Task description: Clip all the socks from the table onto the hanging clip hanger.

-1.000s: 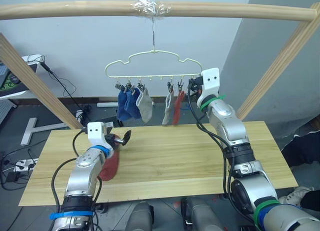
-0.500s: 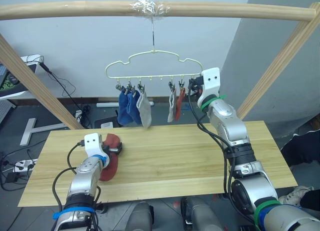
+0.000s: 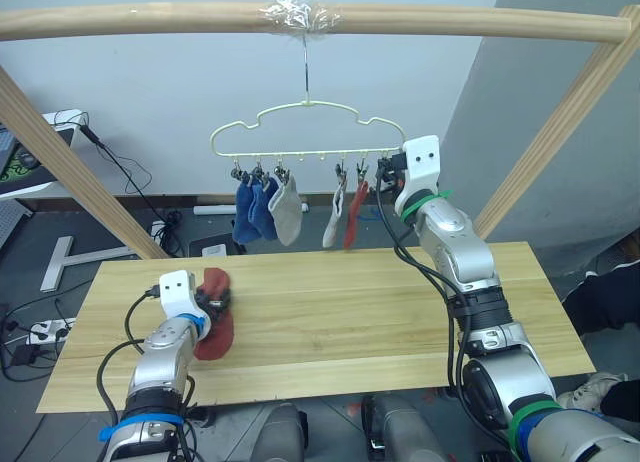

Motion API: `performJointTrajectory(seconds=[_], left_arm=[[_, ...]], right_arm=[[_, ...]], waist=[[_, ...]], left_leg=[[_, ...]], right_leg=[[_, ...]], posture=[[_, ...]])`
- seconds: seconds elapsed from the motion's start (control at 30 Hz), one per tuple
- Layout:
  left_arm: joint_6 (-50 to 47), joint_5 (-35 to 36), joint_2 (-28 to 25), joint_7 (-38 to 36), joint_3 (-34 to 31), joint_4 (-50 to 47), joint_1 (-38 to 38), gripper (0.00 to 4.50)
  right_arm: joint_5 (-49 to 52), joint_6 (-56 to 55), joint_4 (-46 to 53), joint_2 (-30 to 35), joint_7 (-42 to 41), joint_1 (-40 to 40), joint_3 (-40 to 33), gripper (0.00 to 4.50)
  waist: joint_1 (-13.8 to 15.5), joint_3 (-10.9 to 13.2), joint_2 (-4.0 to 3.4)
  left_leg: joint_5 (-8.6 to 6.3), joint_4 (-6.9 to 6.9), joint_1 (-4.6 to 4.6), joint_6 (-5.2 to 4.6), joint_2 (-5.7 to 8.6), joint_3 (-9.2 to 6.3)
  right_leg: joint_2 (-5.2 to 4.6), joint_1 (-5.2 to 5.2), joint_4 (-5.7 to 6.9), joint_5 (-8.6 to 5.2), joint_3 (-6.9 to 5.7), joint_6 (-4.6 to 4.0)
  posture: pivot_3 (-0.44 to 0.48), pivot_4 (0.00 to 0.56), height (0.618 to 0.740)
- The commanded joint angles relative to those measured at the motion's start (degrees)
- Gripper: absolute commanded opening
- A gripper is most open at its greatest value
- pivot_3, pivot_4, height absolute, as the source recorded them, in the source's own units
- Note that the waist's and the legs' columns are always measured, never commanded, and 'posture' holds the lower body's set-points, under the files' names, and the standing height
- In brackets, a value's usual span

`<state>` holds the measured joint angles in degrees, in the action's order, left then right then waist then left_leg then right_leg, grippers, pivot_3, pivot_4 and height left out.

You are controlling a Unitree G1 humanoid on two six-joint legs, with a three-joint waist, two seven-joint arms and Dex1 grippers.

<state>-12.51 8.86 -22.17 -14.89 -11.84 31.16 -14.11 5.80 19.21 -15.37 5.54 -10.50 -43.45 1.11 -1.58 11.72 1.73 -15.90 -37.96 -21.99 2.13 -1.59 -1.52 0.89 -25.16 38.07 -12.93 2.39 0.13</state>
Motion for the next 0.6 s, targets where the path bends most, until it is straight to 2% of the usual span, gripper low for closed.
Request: performJointTrajectory(seconds=[0.03, 0.07, 0.23, 0.4, 0.5, 0.6], left_arm=[[-0.51, 0.36, 0.18, -0.69, -0.34, -0.68, 0.95, 1.82], [-0.57, 0.44, 0.23, -0.8, -0.37, -0.83, 1.01, 1.42], [-0.72, 1.45, 1.0, -1.95, -0.39, -3.74, 1.84, 0.02], [-1.91, 2.29, 2.1, -1.42, -0.78, -7.76, 3.18, 0.02], [-2.68, 5.04, 5.28, -7.21, 4.85, -21.35, 6.3, 0.02], [-4.57, 7.12, 7.44, -9.65, 8.05, -30.2, 6.83, 0.02]], right_arm=[[0.28, -0.26, 2.49, 0.32, -0.13, 0.22, -0.88, 0.0], [0.27, -0.26, 2.5, 0.3, -0.07, 0.23, -0.91, 0.0], [0.32, -0.16, 2.82, 0.3, -0.13, 0.34, -0.87, 0.0], [0.31, -0.22, 2.68, 0.61, -0.03, 0.04, -1.23, 0.0], [1.35, 1.52, 3.25, 0.69, -0.01, -0.8, -2.1, 0.0], [3.29, 4.84, 4.75, -0.01, 0.23, -1.83, -3.53, 0.0]], waist=[[0.01, 0.0, 0.0], [0.01, 0.0, 0.0], [0.02, 0.0, 0.0], [0.02, 0.0, 0.01], [0.12, 0.0, 0.0], [0.58, 0.0, 0.01]], left_leg=[[0.0, 0.0, 0.0, 0.0, 0.0, 0.0], [0.0, 0.0, 0.0, 0.0, 0.01, 0.01], [0.0, 0.0, 0.0, 0.0, 0.01, 0.02], [0.0, 0.0, -0.02, 0.0, 0.01, 0.0], [0.0, 0.01, -0.04, 0.0, 0.02, 0.0], [0.0, -0.01, -0.11, 0.01, 0.09, -0.01]], right_leg=[[0.0, 0.0, 0.0, 0.0, 0.0, 0.0], [0.0, 0.0, 0.0, 0.0, 0.0, 0.0], [-0.02, 0.0, -0.01, 0.0, 0.0, 0.0], [-0.03, 0.0, -0.02, 0.0, 0.02, 0.0], [-0.05, -0.01, -0.02, 0.0, 0.05, 0.0], [-0.11, -0.01, -0.05, 0.01, 0.06, 0.0]], posture=[[0.042, 0.188, 0.74], [0.042, 0.188, 0.74], [0.041, 0.177, 0.74], [0.041, 0.174, 0.74], [0.041, 0.174, 0.74], [0.044, 0.175, 0.74]])
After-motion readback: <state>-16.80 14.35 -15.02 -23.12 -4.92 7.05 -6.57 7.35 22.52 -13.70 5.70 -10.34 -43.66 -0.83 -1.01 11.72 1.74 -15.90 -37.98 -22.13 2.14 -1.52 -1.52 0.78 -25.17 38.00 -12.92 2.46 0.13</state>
